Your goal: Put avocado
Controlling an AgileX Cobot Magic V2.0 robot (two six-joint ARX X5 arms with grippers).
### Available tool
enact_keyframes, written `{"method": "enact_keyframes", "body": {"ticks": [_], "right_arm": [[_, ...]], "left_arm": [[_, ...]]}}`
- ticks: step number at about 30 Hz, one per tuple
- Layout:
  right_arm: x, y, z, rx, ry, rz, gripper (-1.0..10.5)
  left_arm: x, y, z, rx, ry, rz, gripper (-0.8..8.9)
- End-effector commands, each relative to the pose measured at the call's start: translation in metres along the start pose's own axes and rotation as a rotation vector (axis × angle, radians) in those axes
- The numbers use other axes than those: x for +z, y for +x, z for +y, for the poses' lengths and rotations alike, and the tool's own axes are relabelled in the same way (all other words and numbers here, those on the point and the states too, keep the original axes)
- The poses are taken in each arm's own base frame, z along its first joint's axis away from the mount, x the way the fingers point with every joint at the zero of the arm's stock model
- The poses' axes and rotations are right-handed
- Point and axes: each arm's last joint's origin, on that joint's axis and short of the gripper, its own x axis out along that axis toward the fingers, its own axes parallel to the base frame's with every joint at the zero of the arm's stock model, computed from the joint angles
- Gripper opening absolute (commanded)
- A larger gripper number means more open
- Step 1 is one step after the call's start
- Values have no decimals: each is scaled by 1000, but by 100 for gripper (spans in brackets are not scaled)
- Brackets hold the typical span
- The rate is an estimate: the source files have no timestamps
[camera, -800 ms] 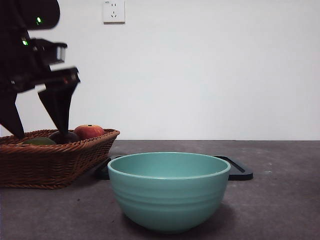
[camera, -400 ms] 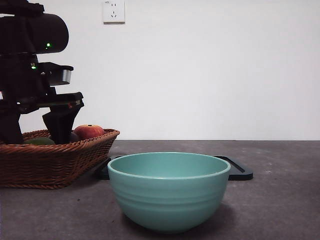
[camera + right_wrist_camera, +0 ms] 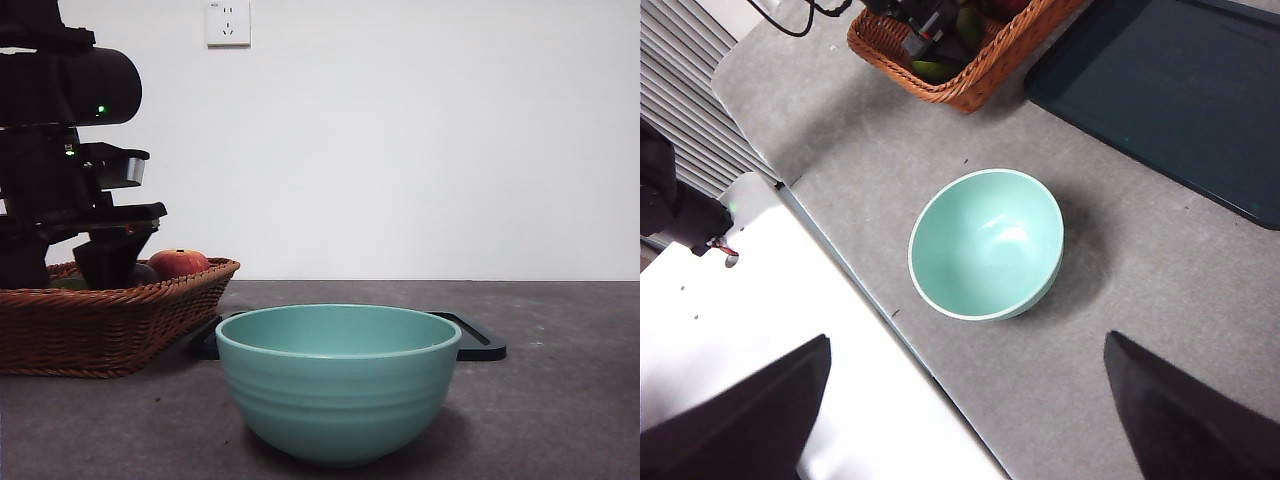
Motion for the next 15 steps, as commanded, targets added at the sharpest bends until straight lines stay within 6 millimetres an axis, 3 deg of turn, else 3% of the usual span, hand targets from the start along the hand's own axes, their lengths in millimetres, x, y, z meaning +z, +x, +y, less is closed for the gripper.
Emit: {"method": "enact_keyframes", "body": {"ticks": [1, 8, 15], "right_arm": [[4, -2, 2, 4, -5, -11, 437], [4, -2, 2, 4, -5, -11, 437], [4, -2, 2, 4, -5, -10, 437]], "left_arm": [[5, 0, -2, 1, 4, -8, 240], [11, -9, -2, 0, 1, -12, 238], [28, -58, -8, -13, 13, -117, 238]]}}
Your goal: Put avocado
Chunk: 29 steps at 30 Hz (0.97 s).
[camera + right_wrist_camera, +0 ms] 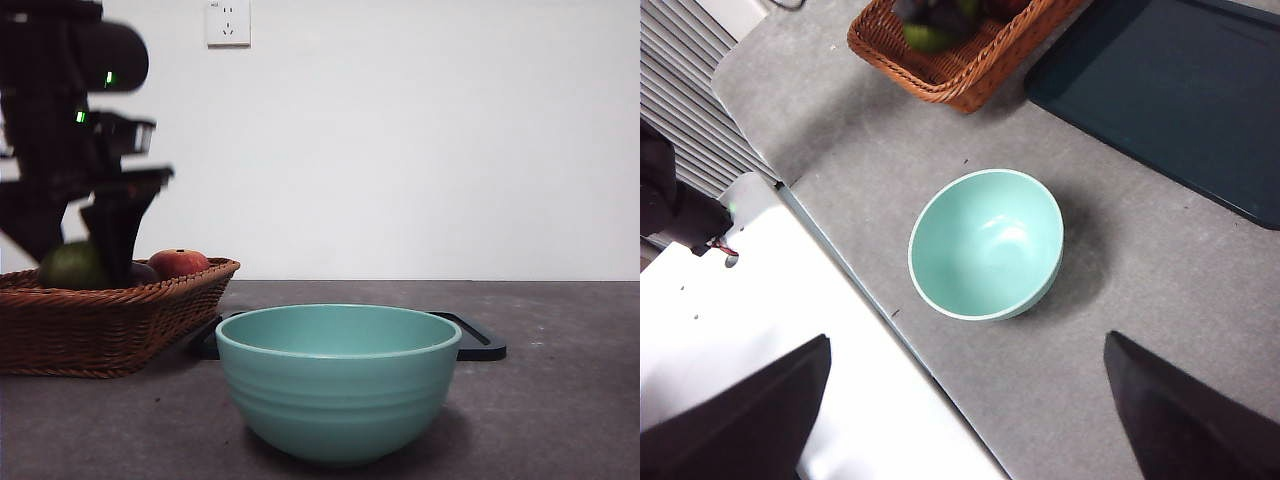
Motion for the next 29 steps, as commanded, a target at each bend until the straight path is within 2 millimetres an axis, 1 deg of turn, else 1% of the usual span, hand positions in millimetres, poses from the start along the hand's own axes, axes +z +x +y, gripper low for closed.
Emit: {"method": "enact_keyframes", "body": {"ticks": [1, 3, 5, 9, 11, 14, 18, 21, 25, 29], "right_arm": [[4, -2, 2, 4, -5, -11, 437], [4, -2, 2, 4, -5, -11, 437], [4, -2, 2, 4, -5, -11, 437], [4, -2, 2, 1, -5, -11, 437], [5, -2, 2, -4, -5, -11, 437], [4, -2, 2, -3, -5, -10, 437], [4, -2, 2, -3, -5, -10, 437], [4, -2, 2, -3, -5, -10, 437], [4, -2, 2, -3, -5, -10, 437], [4, -2, 2, -3, -4, -10, 437]], "left_arm": [[11, -32, -6, -13, 14, -98, 238], [12, -49, -11, -27, 26, -137, 238], [9, -69, -18, -76, 46, -171, 238], [-7, -103, -38, -255, 106, -210, 238], [-16, -115, -50, -293, 149, -225, 238], [-25, -124, -69, -335, 221, -231, 238], [-33, -121, -96, -382, 310, -198, 238], [-39, -111, -120, -408, 382, -145, 238], [-44, -87, -149, -416, 467, -54, 238], [-50, -62, -173, -404, 531, 22, 238]]}}
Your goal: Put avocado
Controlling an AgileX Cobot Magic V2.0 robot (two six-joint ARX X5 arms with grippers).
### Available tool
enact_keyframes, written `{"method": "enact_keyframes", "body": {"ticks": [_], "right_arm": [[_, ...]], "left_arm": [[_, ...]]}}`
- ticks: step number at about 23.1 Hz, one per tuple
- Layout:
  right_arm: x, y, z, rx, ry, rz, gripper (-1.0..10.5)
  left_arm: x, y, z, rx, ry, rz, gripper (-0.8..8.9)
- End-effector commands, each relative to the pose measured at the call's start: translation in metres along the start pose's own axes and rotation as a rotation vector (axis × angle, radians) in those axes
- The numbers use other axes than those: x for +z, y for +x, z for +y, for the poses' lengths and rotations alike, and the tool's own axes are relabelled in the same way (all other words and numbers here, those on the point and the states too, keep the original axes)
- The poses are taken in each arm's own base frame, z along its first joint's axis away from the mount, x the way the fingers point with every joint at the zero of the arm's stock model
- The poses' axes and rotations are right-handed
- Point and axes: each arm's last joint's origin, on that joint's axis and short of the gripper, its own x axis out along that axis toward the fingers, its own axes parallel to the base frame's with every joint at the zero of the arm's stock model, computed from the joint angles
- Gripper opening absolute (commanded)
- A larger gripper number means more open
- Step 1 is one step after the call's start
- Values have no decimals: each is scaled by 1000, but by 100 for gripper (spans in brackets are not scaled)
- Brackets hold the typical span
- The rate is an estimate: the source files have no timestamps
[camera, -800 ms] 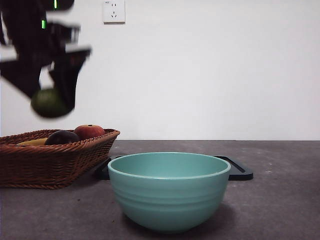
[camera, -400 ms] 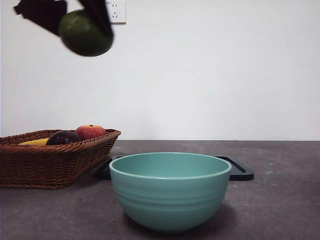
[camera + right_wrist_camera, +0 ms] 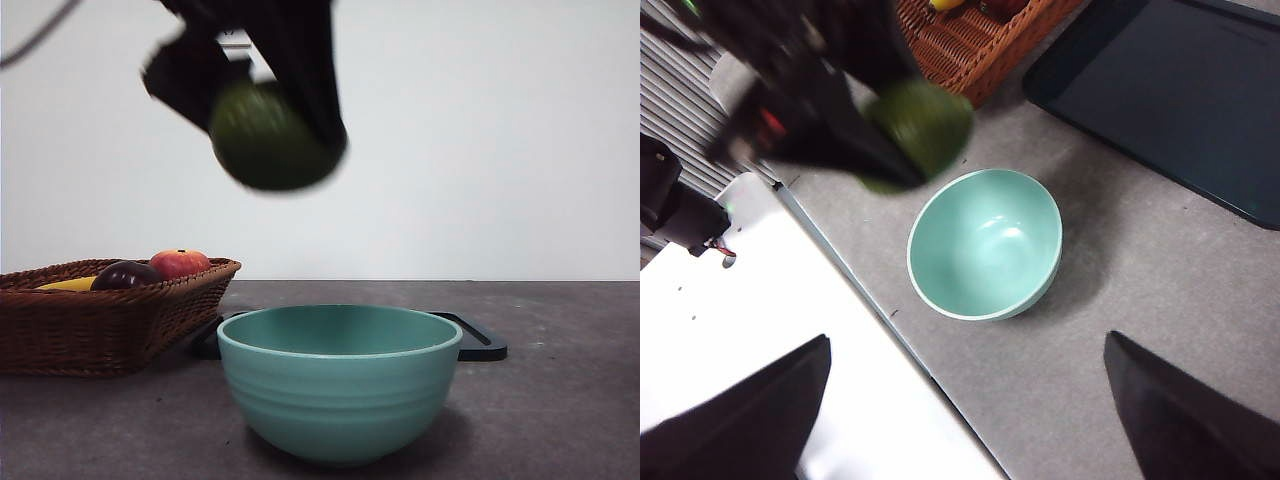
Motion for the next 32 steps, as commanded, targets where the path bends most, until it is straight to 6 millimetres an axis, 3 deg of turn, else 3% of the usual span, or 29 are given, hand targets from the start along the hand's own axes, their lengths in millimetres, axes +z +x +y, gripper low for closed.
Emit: {"method": "enact_keyframes", "body": {"ticks": [1, 6, 17, 21, 24, 29, 32], "right_arm": [[4, -2, 2, 1, -5, -11, 437], [4, -2, 2, 1, -4, -11, 437], [4, -2, 2, 1, -5, -11, 437], [4, -2, 2, 1, -5, -11, 437], [4, -2, 2, 1, -5, -11, 437], [4, -2, 2, 1, -5, -11, 437], [4, -2, 2, 1, -5, -11, 437]], "left_arm": [[6, 20, -9, -5, 51, 38, 238], [10, 64, -14, 56, 87, 102, 238], [8, 105, -9, 72, 84, 189, 247], [7, 111, -8, 74, 79, 209, 266], [7, 111, -9, 74, 75, 207, 447], [6, 110, -9, 74, 71, 211, 443], [9, 97, -11, 69, 75, 171, 440]]}}
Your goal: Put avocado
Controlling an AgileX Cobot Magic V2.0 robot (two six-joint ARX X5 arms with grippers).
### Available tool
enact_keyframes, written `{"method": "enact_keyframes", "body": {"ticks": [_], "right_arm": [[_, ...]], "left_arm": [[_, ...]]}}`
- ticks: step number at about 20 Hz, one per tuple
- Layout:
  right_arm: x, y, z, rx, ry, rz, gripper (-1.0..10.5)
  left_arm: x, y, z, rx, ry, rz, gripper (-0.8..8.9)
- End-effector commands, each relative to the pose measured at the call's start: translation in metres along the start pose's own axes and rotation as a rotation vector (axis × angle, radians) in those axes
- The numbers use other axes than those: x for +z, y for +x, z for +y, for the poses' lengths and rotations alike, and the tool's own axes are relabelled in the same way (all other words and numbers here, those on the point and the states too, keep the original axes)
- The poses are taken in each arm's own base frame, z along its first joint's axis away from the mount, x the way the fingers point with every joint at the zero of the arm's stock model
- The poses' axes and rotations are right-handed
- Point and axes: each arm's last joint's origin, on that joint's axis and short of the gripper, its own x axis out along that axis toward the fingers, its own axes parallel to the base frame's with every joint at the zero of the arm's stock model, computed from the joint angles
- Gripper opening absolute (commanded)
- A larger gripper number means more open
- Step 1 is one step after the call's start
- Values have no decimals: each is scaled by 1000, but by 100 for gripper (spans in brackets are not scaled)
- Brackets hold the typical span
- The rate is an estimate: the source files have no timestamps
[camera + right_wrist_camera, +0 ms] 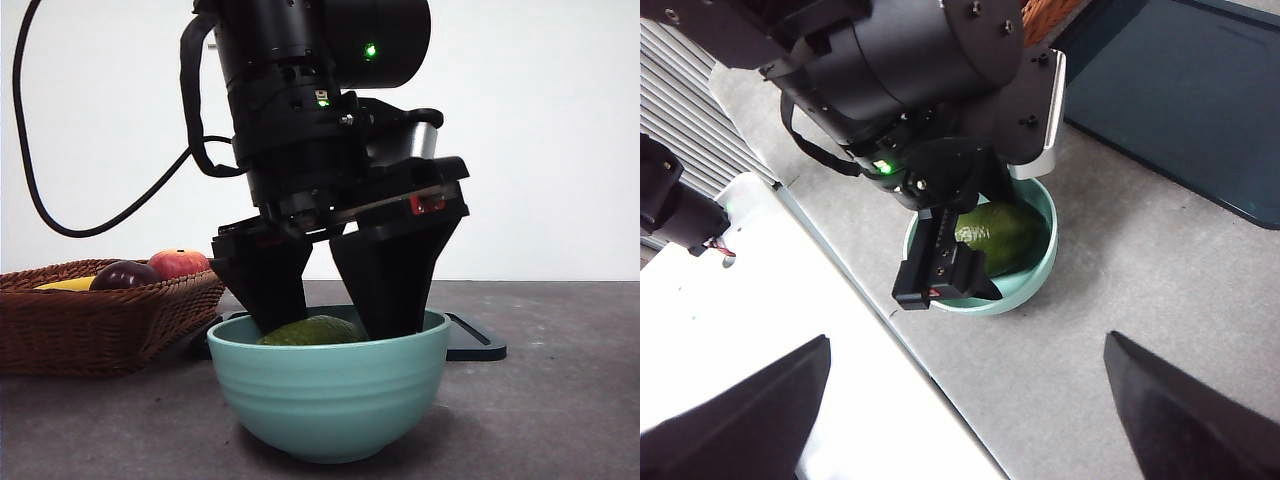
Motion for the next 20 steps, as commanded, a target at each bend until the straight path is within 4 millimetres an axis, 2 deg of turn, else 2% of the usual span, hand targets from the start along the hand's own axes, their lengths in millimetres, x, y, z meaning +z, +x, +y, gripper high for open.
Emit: {"method": "enact_keyframes", "body": {"ticks": [1, 5, 10, 16, 20], "right_arm": [[4, -2, 2, 1, -5, -11, 437], [4, -2, 2, 1, -5, -10, 437], [5, -2, 2, -2, -4, -10, 437], [7, 2, -2, -44, 13, 11, 437], [12, 12, -9, -44, 35, 45, 437]], "left_arm": [[3, -16, -6, -3, 13, -54, 440], [-1, -53, -6, -9, 4, -158, 439], [-15, -111, 6, -2, -37, -334, 438], [-51, -181, 46, 76, -171, -531, 436], [-84, -204, 68, 134, -240, -508, 436]]}}
